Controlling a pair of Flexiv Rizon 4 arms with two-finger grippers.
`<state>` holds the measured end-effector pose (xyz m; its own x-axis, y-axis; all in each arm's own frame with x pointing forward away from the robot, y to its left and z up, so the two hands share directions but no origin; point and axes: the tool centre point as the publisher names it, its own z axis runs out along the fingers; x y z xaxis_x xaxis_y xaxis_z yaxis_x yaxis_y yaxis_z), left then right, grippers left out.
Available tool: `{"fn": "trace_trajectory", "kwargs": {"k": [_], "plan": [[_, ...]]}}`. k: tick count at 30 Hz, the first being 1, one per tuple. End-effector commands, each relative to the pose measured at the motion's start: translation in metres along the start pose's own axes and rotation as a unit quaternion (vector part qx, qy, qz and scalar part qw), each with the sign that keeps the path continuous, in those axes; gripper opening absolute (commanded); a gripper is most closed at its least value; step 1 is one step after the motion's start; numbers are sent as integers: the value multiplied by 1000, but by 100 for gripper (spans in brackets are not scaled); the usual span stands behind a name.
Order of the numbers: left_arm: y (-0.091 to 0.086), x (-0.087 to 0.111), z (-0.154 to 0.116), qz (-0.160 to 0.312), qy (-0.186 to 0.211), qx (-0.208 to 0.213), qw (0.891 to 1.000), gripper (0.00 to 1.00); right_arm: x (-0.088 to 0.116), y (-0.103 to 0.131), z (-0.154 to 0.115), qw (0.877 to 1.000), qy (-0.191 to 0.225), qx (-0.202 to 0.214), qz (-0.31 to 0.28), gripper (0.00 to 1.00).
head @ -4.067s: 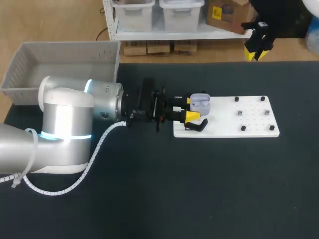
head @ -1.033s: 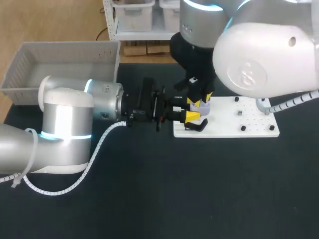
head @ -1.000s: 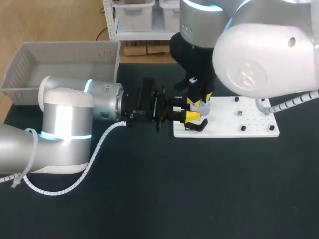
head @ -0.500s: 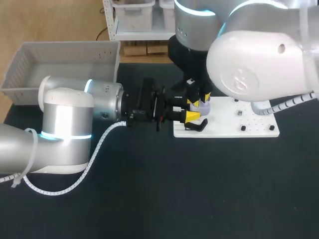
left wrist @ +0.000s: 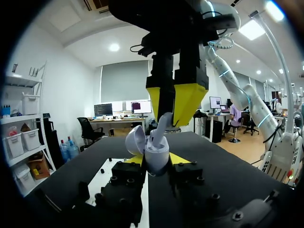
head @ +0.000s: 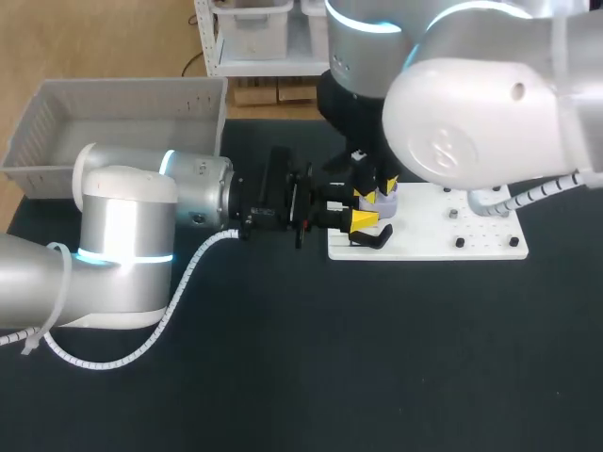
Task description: Pick up each earbud case from the left stands, insert the matching earbuds, close the lid, and place the case in the box.
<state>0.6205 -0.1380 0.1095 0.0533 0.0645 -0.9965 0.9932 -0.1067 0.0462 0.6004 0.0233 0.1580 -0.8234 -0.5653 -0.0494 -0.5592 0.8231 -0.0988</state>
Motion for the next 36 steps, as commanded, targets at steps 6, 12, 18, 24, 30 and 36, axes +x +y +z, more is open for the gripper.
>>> {"fn": "trace_trajectory", "kwargs": {"k": [6, 12, 18, 24, 30, 36], "plan": [[-1, 1, 0, 2, -1, -3, 1000, 0, -2, 0, 1, 1000, 3, -1, 1, 0], [-1, 1, 0, 2, -1, -3, 1000, 0, -2, 0, 3, 1000, 4, -1, 1, 0], [-1, 1, 0, 2, -1, -3, 1000, 0, -3, 0, 5, 1000, 5, -2, -1, 0], [-1, 1, 0, 2, -1, -3, 1000, 0, -3, 2, 7, 1000, 8, -3, -3, 0], [-1, 1, 0, 2, -1, -3, 1000, 0, -3, 1, 10, 1000, 10, -3, -4, 0], [-1, 1, 0, 2, -1, -3, 1000, 0, -3, 2, 11, 1000, 12, -3, -4, 0]]}}
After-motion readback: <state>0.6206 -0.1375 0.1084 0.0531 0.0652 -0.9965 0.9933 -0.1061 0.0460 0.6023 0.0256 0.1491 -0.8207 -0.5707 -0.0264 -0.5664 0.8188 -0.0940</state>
